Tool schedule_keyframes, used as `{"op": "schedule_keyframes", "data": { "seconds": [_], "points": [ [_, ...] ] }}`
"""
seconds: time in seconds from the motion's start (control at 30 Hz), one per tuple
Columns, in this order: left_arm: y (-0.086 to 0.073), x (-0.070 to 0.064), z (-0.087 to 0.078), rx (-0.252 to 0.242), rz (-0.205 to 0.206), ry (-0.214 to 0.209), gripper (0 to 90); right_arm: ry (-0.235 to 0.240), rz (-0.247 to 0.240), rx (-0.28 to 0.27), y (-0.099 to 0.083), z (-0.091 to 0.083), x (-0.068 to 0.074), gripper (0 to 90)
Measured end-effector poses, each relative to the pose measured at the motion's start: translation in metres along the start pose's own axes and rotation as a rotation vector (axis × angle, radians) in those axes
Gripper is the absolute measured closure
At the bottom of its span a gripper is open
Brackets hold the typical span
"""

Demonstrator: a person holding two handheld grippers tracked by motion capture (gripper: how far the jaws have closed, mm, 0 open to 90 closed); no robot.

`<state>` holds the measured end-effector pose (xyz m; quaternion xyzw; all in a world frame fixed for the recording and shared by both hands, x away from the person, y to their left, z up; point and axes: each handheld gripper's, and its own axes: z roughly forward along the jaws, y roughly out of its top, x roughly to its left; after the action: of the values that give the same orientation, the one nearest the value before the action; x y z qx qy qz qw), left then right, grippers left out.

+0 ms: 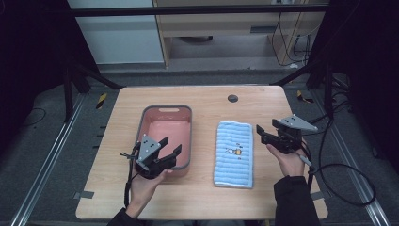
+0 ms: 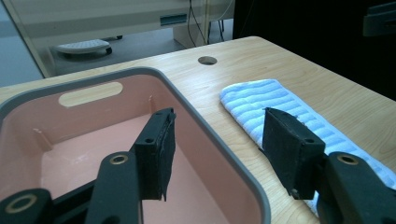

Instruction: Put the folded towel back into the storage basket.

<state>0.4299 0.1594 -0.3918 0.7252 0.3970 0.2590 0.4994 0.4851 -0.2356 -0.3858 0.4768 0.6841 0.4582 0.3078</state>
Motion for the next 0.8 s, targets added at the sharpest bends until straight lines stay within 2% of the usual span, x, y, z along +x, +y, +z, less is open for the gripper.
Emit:
{"op": "schedule_keyframes", "data": {
  "seconds": [0.2, 0.27, 0.33, 0.8],
  "points": [
    [0.002, -0.009, 0.006, 0.001, 0.008, -0.017, 44.2, -0.001, 0.001, -0.005, 0.003, 0.003, 0.0, 33.5],
    [0.003, -0.016, 0.01, -0.002, 0.03, -0.019, 44.1, -0.001, 0.004, -0.008, 0.003, 0.005, -0.001, 32.7],
    [0.003, -0.02, 0.012, -0.001, 0.035, -0.026, 44.1, -0.001, 0.008, -0.009, 0.003, 0.006, -0.001, 32.4],
    [0.0, -0.046, 0.035, 0.031, 0.044, -0.08, 44.5, 0.001, 0.009, 0.017, 0.001, 0.023, -0.001, 31.7]
  ]
}}
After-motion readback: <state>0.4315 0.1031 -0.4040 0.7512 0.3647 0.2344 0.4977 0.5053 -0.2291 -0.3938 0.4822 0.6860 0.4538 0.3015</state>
